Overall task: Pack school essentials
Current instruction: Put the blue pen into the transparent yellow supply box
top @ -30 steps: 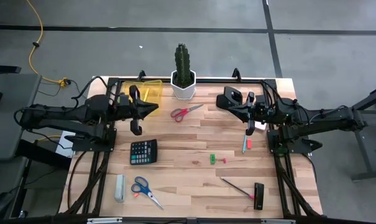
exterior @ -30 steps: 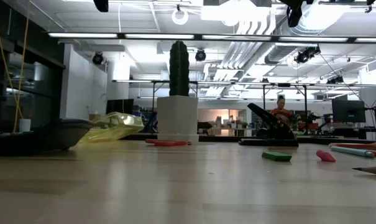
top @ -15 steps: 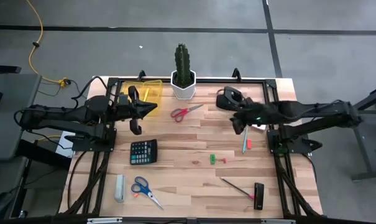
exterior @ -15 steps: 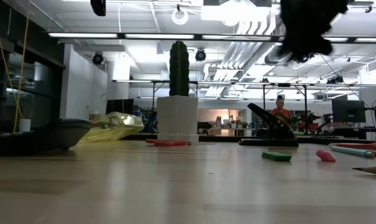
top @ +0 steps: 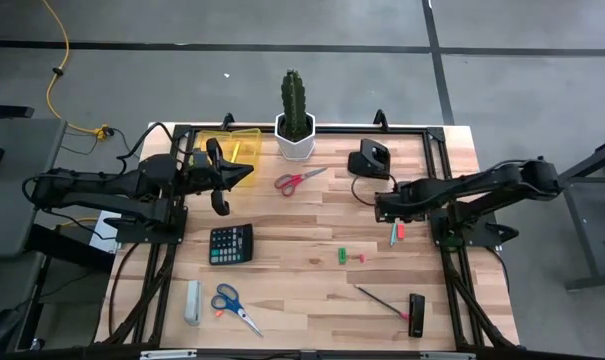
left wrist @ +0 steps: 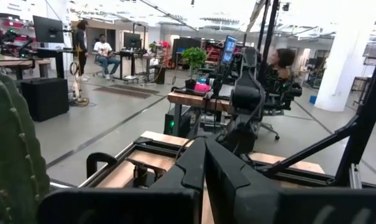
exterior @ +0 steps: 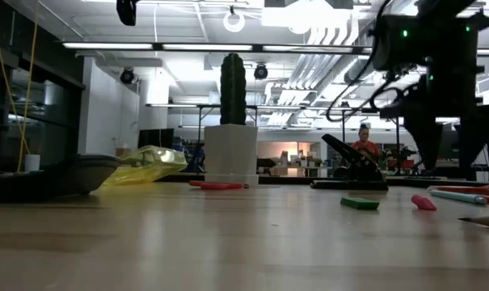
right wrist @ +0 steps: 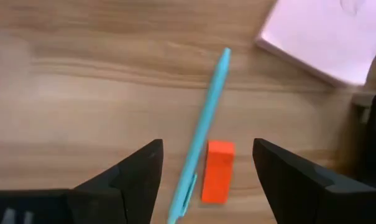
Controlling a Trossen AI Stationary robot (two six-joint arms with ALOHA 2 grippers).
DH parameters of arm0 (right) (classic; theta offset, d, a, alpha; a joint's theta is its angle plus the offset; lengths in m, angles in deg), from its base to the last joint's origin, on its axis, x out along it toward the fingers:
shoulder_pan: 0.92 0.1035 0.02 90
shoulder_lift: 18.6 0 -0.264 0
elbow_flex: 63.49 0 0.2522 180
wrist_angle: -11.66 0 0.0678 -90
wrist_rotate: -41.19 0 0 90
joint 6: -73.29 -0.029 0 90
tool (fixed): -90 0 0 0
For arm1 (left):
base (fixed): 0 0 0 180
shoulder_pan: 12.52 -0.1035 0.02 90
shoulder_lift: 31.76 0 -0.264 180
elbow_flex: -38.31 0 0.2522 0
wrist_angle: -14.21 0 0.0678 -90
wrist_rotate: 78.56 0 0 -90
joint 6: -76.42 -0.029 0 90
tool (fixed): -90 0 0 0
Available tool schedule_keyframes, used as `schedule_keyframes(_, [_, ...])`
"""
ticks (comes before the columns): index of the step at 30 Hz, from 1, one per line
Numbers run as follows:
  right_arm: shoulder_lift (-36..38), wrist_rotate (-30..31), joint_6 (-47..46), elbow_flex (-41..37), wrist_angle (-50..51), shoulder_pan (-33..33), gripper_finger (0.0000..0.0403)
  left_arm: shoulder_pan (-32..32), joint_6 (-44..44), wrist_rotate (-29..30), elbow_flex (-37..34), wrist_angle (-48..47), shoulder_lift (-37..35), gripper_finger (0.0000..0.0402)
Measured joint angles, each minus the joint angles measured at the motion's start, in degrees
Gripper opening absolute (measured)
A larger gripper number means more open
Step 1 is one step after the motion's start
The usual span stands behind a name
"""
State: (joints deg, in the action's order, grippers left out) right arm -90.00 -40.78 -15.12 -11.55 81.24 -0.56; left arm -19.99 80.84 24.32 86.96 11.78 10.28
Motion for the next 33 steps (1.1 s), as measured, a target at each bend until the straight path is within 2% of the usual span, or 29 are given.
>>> schedule_keyframes(5, [-2.59,1.91,-4.97,-2.59,-3.36,-0.41,0.0242,0.0,0.06,0.0,0.0,0.0,0.0,0.0])
schedule_keyframes(9, [-5.02,2.21,-7.46,-3.45,-5.58,-0.48,0.0225,0.0,-0.07,-0.02,0.0,0.02,0.0,0.0])
schedule_keyframes(13, [-7.98,2.47,-9.11,-3.43,-7.15,-0.48,0.0185,0.0,-0.09,-0.02,0.0,0.02,0.0,0.0])
schedule_keyframes(20, [-13.03,2.71,-9.02,-3.0,-8.08,-0.46,0.0093,0.02,-0.09,-0.02,0.0,0.0,0.0,0.0])
schedule_keyframes(26, [-11.38,2.9,-6.36,-3.32,-9.13,-0.48,0.0013,0.02,-0.09,-0.02,0.0,0.02,0.0,0.0])
schedule_keyframes(30, [-7.73,2.59,-3.18,-3.69,-9.3,-0.5,0.0013,0.02,-0.09,0.7,0.0,0.02,0.0,0.0])
schedule_keyframes(33, [-2.9,2.54,3.89,-3.65,-13.96,-0.5,0.0005,0.02,-0.1,1.68,0.0,0.03,0.0,0.0])
